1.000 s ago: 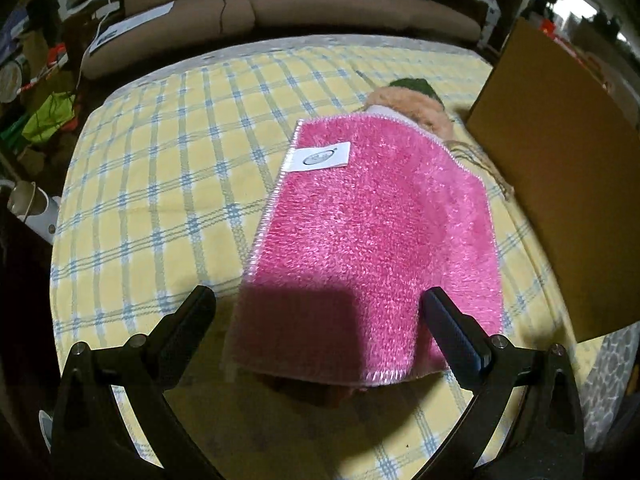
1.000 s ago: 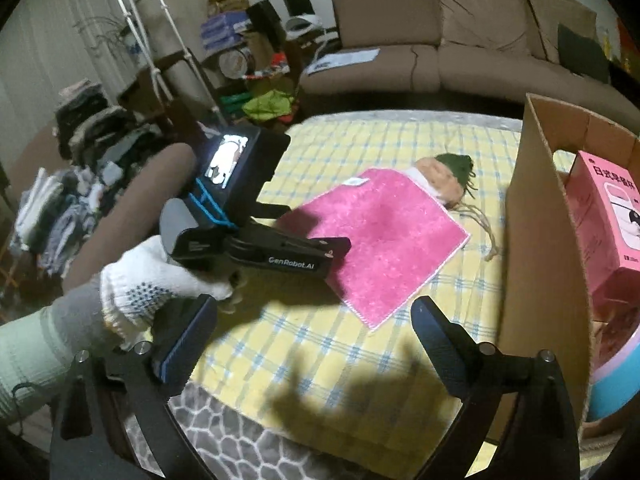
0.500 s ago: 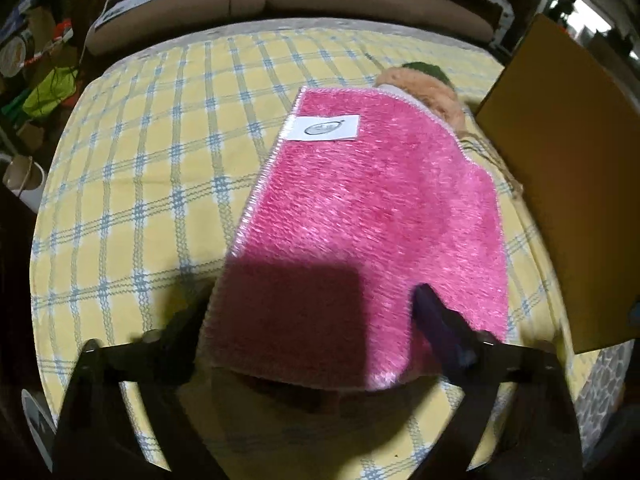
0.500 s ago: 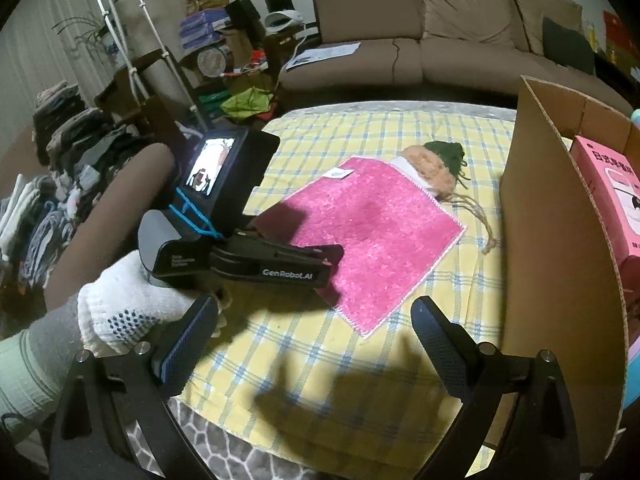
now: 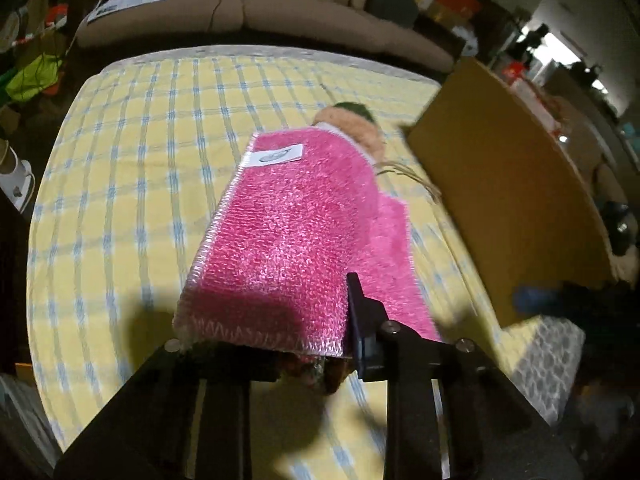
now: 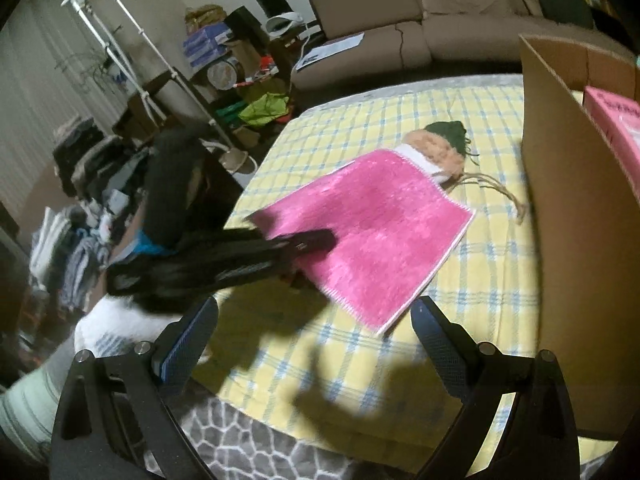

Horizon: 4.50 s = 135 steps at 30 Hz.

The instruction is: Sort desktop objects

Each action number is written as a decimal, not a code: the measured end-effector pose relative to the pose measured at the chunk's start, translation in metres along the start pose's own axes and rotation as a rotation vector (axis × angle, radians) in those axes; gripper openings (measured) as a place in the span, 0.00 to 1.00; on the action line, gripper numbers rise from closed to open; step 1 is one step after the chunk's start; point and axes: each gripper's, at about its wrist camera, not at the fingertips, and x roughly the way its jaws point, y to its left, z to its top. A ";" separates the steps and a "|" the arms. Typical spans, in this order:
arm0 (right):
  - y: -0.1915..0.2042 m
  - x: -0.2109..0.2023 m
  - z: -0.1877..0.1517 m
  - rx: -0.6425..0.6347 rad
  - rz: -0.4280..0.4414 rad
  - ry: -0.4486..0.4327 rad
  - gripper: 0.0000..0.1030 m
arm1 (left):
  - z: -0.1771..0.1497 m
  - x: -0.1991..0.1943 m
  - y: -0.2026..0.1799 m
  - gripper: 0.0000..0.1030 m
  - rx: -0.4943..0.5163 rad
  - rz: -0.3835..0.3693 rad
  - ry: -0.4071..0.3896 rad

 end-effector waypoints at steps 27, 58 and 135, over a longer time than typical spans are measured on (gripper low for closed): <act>-0.027 0.073 -0.017 0.077 -0.132 0.188 0.28 | -0.051 -0.013 -0.005 0.35 0.119 0.108 0.072; -0.015 0.044 -0.021 0.145 -0.053 0.145 0.62 | -0.060 -0.061 -0.049 0.19 0.138 -0.031 0.008; -0.024 0.000 -0.018 0.267 0.234 0.055 0.60 | -0.068 -0.067 -0.037 0.21 0.045 -0.423 -0.022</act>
